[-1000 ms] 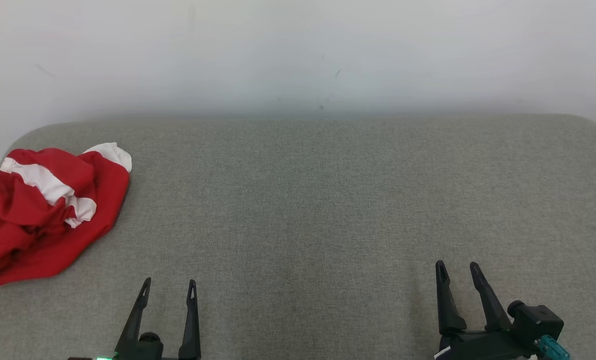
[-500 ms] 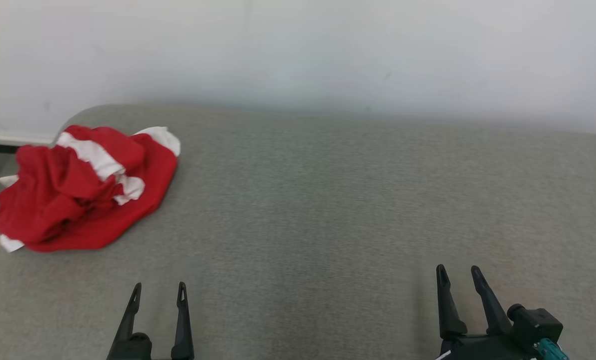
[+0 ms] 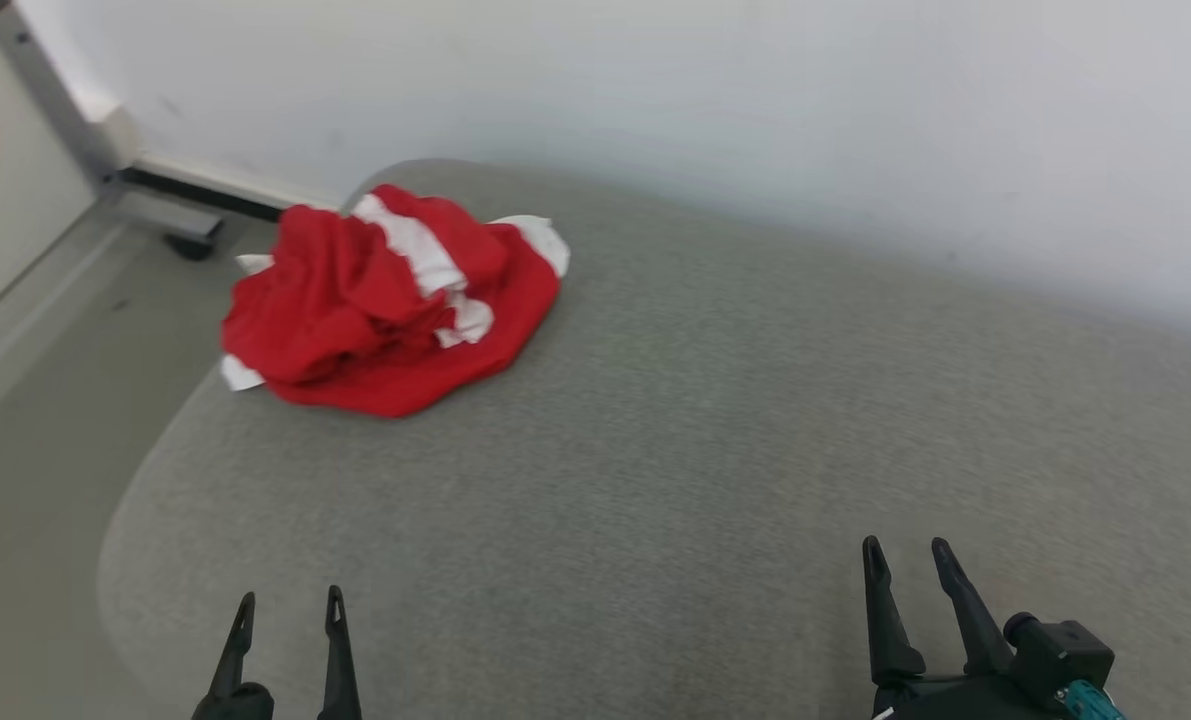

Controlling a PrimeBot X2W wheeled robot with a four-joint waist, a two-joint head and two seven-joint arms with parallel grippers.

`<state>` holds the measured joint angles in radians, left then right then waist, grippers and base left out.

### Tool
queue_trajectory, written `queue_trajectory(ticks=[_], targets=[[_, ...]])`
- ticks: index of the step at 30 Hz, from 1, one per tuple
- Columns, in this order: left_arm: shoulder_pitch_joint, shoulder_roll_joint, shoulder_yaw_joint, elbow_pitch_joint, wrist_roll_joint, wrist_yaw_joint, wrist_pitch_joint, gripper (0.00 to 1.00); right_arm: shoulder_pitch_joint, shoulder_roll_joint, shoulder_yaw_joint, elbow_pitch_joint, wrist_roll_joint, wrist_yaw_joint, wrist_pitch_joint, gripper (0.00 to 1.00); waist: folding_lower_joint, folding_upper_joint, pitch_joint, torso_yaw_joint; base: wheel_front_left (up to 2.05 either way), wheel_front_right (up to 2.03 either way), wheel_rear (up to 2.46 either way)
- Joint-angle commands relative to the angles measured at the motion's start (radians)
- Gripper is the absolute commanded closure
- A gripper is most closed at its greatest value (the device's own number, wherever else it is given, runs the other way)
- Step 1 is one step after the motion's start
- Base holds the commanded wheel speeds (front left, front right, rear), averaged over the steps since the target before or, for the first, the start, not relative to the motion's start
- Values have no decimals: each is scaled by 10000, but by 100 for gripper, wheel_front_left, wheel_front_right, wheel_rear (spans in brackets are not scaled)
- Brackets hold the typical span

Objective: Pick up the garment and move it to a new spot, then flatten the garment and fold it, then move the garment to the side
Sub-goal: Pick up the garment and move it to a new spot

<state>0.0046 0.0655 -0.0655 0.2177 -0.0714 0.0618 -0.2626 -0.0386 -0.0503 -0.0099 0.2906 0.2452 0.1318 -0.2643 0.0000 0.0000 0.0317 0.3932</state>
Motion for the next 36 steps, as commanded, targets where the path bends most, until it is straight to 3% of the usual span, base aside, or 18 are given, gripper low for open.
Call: queue_trajectory(ticks=[1,16,21,28,33,36], targets=[[174,-28,90,56,-135,-25,-35,0,96,3,52,27,39,-21,-5,0,0,0,-82,1228,0,0,0],[659,-138,803,-550,-426,309,-35,0,-669,0,902,458,-165,-21,-5,0,0,0,261,1521,0,0,0],[549,-151,857,-299,-912,186,-35,0,-684,0,931,510,-127,-21,-5,0,0,0,238,1504,0,0,0],[-914,-156,486,1149,-1870,-185,-24,0,-632,0,808,432,-239,-21,-5,0,0,0,366,1465,0,0,0],[-2975,-153,110,2864,-2663,-765,931,0,-363,0,463,241,-420,-21,-5,0,0,0,580,1397,0,0,0],[-3845,-141,127,3566,-3005,-858,1341,0,-289,0,336,122,-516,-21,-5,0,0,0,770,1233,0,0,0]])
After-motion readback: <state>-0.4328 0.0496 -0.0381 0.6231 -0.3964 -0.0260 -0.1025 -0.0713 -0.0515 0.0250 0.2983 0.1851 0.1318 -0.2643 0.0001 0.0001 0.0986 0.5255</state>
